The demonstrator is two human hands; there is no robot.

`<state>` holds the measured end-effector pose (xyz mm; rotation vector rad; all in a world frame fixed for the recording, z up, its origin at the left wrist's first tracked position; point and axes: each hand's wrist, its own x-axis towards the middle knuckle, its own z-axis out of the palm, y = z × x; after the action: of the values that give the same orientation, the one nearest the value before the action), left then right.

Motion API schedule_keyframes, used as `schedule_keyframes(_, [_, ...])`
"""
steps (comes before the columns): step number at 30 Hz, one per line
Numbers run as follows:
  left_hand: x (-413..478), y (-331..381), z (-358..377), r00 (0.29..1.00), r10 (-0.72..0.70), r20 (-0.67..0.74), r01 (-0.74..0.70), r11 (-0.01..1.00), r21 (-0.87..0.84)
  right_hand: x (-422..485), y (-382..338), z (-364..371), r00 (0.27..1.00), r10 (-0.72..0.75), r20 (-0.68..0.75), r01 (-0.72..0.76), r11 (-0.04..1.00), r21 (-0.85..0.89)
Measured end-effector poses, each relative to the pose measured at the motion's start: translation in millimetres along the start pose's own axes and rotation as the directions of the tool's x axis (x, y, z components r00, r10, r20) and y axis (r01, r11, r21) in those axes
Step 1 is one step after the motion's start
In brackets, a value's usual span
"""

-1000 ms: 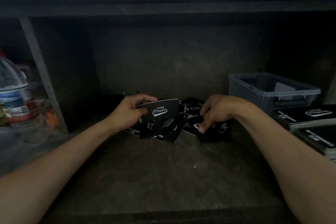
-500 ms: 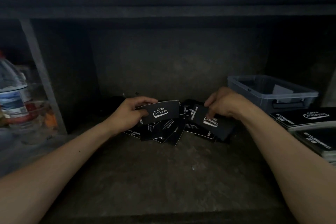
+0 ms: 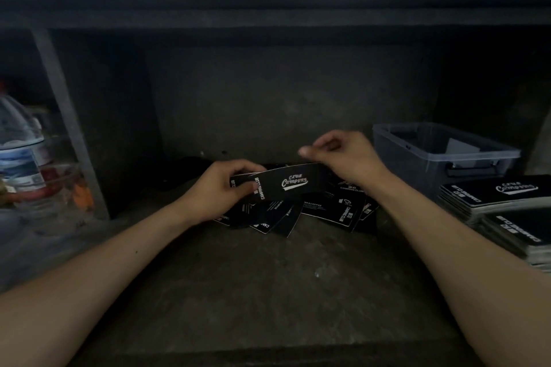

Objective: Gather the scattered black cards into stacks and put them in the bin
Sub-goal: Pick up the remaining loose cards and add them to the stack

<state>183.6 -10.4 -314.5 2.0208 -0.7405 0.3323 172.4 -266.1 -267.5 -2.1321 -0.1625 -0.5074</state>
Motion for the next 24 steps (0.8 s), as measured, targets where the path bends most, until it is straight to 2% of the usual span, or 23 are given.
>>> schedule_keyframes(2, [2,0,-3,0.999,-0.023,-0.035,0.023,1.0,-0.007,7,8,-17,0.99,0.136,-0.025,-0.137,0.949,-0.285])
schedule_keyframes(4, [4,-1,-4,0.997,-0.054,-0.063,0.053,0.998,-0.019,7,16,-26,0.932,0.358,0.058,-0.253,0.757,-0.602])
schedule_keyframes(6, [3,-2,-4,0.995,-0.086,-0.044,0.085,0.996,-0.03,3,19,-26,0.854,0.511,0.096,-0.264,0.585,-0.767])
schedule_keyframes(7, [2,-2,-4,0.996,-0.09,-0.027,0.089,0.996,-0.022,1,20,-24,0.84,0.533,0.103,-0.254,0.554,-0.792])
schedule_keyframes(8, [2,-3,-3,0.996,-0.085,-0.015,0.084,0.996,-0.008,1,20,-23,0.838,0.534,0.112,-0.254,0.563,-0.786])
schedule_keyframes(12, [1,-1,-1,0.998,-0.06,-0.008,0.06,0.998,0.031,5,19,-26,0.84,0.529,0.123,-0.355,0.705,-0.614])
schedule_keyframes(14, [2,0,-2,0.997,-0.078,-0.013,0.078,0.997,0.027,9,20,-26,0.887,0.455,0.083,-0.362,0.794,-0.489])
schedule_keyframes(15, [2,2,-2,0.996,-0.084,-0.017,0.084,0.996,0.024,11,19,-25,0.923,0.383,0.039,-0.345,0.868,-0.357])
schedule_keyframes(16, [2,2,-3,0.996,-0.091,-0.022,0.091,0.996,0.013,12,17,-25,0.954,0.299,-0.021,-0.298,0.938,-0.179])
schedule_keyframes(17, [2,3,-3,0.994,-0.102,-0.026,0.102,0.995,-0.007,11,12,-26,0.977,0.191,-0.094,-0.19,0.982,0.013])
schedule_keyframes(18, [2,3,-2,0.993,-0.119,-0.028,0.118,0.993,-0.027,8,6,-26,0.986,0.079,-0.149,-0.058,0.989,0.139])
schedule_keyframes(19, [2,3,-1,0.99,-0.136,-0.027,0.135,0.99,-0.042,5,0,-26,0.988,-0.026,-0.154,0.057,0.979,0.197])
schedule_keyframes(21, [2,3,0,0.986,-0.163,-0.019,0.162,0.985,-0.059,-4,-9,-17,0.982,-0.185,-0.033,0.187,0.961,0.202])
schedule_keyframes(24, [1,3,-1,0.988,-0.152,0.017,0.152,0.988,-0.027,-17,-11,5,0.948,-0.237,0.211,0.214,0.969,0.124])
